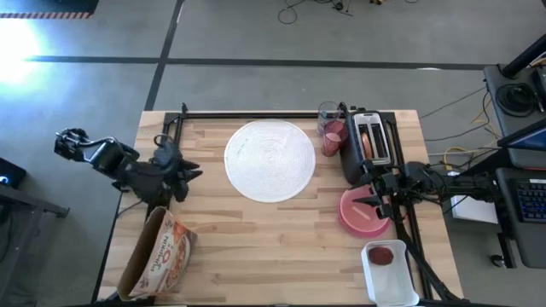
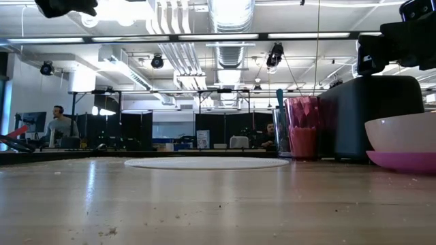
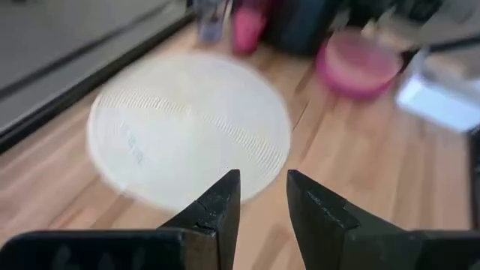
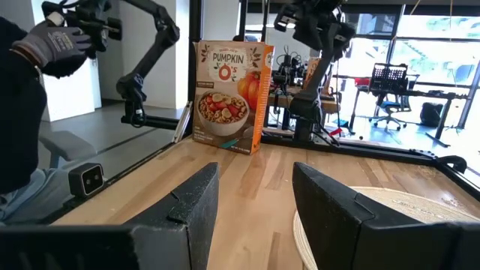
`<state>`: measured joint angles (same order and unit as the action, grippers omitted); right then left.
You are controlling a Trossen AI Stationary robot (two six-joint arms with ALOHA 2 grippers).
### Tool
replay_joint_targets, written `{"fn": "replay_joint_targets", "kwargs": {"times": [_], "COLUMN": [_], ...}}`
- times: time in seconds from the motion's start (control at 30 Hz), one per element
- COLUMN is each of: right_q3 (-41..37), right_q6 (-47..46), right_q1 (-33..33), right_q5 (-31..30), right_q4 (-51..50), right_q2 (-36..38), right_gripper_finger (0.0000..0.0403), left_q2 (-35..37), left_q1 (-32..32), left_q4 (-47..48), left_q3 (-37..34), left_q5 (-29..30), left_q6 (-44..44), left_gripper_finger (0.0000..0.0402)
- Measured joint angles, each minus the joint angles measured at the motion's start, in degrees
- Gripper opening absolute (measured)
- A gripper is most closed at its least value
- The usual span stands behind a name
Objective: Arrange a breakfast setting
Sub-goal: Move the cereal from the bottom into the top left of the table
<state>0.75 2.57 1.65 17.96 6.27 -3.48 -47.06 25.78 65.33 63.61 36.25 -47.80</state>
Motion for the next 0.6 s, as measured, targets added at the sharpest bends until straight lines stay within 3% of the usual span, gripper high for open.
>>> {"fn": "replay_joint_targets", "kwargs": {"times": [0.23,0.6], "right_q3": [0.0,0.0], "right_q6": [0.0,0.0], "right_q1": [0.0,0.0], "right_q5": [0.0,0.0], "right_q4": [0.0,0.0], "right_q2": [0.0,0.0], "right_gripper_finger": [0.0162,0.0162], "left_q2": [-6.4,-8.3], "left_q1": [-0.1,-1.7], "left_q4": [13.7,17.1], "left_q3": [6.5,6.7], "left_q5": [-6.4,-21.9], "left_q6": [-10.4,-21.2], "left_gripper_finger": [0.0094,0.0096]}}
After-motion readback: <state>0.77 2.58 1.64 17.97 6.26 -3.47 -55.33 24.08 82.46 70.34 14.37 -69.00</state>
